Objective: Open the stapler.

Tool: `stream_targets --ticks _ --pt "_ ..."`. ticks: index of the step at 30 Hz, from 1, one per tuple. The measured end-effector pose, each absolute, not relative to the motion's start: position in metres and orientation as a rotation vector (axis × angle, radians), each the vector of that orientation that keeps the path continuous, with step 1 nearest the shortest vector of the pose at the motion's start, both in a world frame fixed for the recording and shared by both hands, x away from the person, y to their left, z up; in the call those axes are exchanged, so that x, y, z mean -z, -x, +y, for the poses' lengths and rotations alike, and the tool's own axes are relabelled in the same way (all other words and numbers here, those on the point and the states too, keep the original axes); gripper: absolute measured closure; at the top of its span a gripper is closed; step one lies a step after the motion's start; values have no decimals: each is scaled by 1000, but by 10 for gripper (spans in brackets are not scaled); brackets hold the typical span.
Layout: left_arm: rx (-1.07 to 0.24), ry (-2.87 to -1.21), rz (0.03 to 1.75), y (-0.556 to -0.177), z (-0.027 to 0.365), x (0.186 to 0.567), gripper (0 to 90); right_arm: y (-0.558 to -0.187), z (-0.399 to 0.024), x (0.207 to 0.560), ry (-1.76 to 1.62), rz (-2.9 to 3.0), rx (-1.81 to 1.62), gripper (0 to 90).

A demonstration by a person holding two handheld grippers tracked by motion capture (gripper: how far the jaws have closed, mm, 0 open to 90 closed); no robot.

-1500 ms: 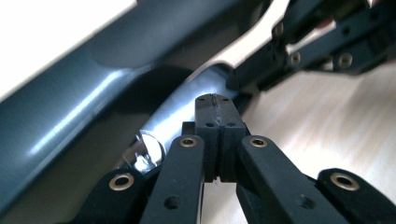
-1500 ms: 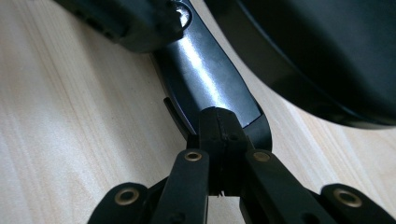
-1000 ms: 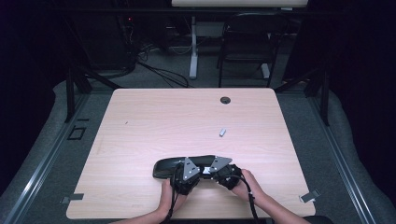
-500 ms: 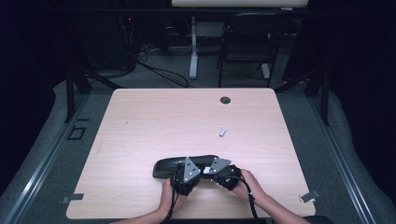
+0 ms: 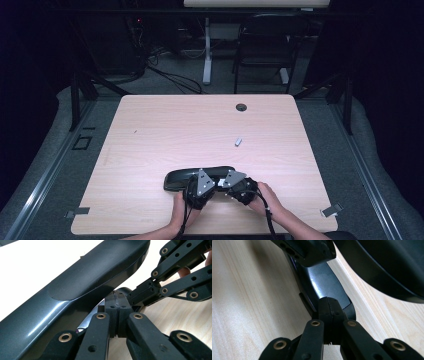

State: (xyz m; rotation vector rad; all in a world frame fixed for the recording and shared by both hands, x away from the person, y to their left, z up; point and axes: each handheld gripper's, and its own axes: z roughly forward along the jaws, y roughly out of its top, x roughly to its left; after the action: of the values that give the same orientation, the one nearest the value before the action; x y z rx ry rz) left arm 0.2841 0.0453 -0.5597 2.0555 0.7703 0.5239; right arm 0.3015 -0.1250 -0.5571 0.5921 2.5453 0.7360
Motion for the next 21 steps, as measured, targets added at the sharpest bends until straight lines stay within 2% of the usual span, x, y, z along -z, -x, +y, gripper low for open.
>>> stream_targets --ticks 21 --pt "-520 -2074 747 -287 41 559 900 -300 -126 559 -615 2523 -769 900"
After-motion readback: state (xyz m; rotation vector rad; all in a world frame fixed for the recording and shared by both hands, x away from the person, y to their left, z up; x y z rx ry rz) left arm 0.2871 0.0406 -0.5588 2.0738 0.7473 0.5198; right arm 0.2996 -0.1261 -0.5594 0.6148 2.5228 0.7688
